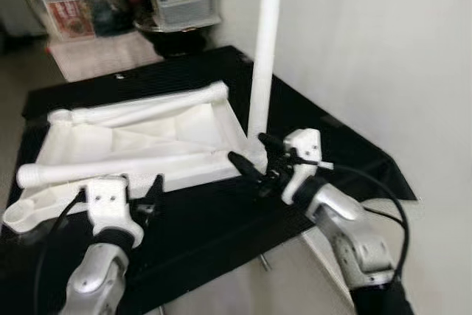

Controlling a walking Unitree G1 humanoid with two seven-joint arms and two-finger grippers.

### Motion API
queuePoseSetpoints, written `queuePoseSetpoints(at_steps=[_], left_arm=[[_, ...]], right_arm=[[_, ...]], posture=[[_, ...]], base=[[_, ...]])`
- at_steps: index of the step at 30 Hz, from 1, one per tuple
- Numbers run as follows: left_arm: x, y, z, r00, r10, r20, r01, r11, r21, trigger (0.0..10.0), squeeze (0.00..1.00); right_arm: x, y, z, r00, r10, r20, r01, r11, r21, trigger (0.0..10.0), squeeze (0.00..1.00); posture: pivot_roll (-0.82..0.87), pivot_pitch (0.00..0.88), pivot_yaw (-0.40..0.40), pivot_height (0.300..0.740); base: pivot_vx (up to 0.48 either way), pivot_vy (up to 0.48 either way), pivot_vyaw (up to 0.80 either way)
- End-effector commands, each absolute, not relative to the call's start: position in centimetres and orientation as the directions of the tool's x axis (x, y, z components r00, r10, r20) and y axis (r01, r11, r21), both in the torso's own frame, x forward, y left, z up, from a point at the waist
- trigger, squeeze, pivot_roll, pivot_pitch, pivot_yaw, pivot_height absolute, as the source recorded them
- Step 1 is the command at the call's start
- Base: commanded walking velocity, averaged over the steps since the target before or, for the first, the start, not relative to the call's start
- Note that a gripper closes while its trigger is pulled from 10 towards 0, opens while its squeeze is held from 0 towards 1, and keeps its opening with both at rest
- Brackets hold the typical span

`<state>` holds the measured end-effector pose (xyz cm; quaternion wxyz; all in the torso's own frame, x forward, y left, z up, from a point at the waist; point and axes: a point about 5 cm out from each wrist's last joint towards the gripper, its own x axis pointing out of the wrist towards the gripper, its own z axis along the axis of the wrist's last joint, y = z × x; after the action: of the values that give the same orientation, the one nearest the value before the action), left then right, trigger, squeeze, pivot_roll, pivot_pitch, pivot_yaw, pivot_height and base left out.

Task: Building children table

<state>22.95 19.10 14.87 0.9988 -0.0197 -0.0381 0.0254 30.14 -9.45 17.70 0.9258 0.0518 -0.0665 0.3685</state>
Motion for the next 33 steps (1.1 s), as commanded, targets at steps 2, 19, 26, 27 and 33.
queuePoseSetpoints(at_steps=[2,19,26,27,33], left_arm=[[23.1,19.3,14.6,0.998,0.051,0.048,-0.049,0.998,-0.035,10.0,0.00],[23.0,19.0,15.1,0.997,0.063,0.051,-0.061,0.998,-0.035,10.0,0.00],[22.5,18.6,15.8,0.997,0.037,0.062,-0.037,0.999,-0.002,10.0,0.00],[22.3,18.4,16.0,0.998,0.018,0.066,-0.018,1.000,-0.004,10.0,0.00],[22.1,17.9,16.4,0.997,-0.028,0.072,0.028,1.000,0.005,10.0,0.00]], right_arm=[[30.4,-10.1,17.6,0.743,0.653,0.150,-0.664,0.747,0.035,10.0,0.00],[32.3,-12.0,19.7,0.707,0.695,0.131,-0.686,0.719,-0.110,10.0,0.00],[35.9,-13.9,19.1,0.808,0.589,-0.013,-0.583,0.797,-0.157,10.0,0.00],[36.6,-14.5,19.1,0.827,0.561,-0.040,-0.559,0.812,-0.169,10.0,0.00],[37.9,-15.0,19.7,0.852,0.519,-0.065,-0.522,0.838,-0.158,10.0,0.00]], posture=[[0.02,0.007,0.030,0.740],[0.02,0.049,0.006,0.740],[0.04,0.119,0.009,0.740],[0.05,0.131,0.006,0.740],[0.06,0.157,0.000,0.740]], base=[[0.000,0.000,0.00],[0.000,0.000,0.00],[0.000,0.000,0.00],[0.000,0.000,0.00],[0.000,0.000,0.00]])
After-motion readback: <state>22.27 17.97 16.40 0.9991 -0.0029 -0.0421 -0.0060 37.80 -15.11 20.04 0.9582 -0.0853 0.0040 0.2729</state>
